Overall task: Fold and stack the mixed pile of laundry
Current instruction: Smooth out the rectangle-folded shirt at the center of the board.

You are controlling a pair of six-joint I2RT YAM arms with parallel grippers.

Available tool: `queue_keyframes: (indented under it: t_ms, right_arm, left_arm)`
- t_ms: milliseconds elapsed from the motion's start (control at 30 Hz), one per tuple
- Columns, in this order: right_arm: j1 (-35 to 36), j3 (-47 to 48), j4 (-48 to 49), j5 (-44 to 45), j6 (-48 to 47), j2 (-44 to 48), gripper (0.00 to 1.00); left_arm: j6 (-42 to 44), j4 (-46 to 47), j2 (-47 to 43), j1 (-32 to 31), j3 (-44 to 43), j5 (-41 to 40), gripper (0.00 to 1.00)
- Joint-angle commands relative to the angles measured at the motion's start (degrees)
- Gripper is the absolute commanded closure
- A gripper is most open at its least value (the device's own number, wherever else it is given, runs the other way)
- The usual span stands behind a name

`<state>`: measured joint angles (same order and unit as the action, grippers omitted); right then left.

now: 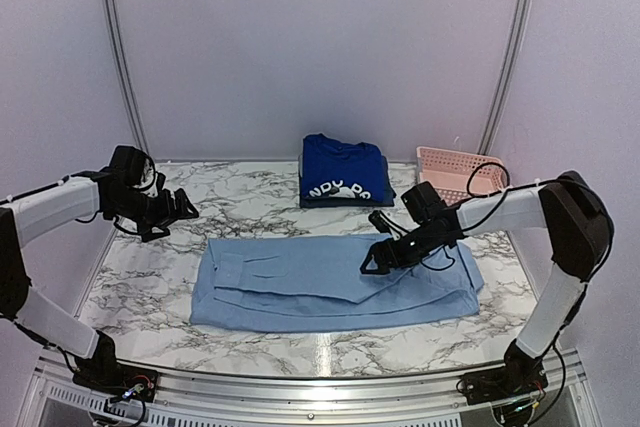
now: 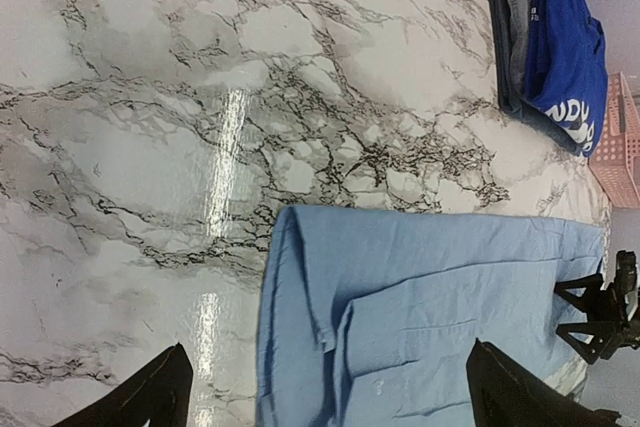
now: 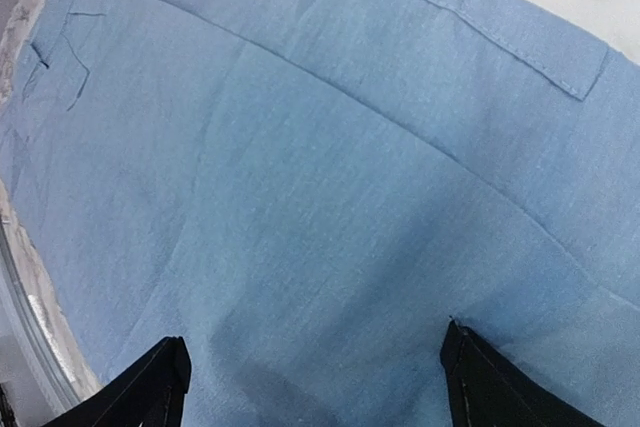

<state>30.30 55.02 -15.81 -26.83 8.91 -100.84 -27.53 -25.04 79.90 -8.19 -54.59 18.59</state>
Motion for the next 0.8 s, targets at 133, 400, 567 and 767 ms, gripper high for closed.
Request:
queue_keyframes:
  t_ms: [133,400,567,767]
  right_arm:
    - [-0.32,4.47,-14.09,13.67,-8.82,5.9,0.17]
    - [21.47,21.85,-12.26,25.9,-1.3,0.12,0.22]
    - [31.46,35.01,-11.71,30.17,0.03,-11.12,0.28]
    - [38.32,46.37,-10.5,30.44,0.24,-22.79,0.32]
  left_arm:
    - [2.63,-2.48,5.22,-4.41,-2.97,-1.52,0.01]
    - [2.46,-0.3,15.92,-5.17,-7.83,0.75,0.16]
    - [3.94,0.25,21.42,-5.17,-10.98,3.6,0.24]
    - [4.03,1.11,26.61,-5.48,-13.61,6.27,0.29]
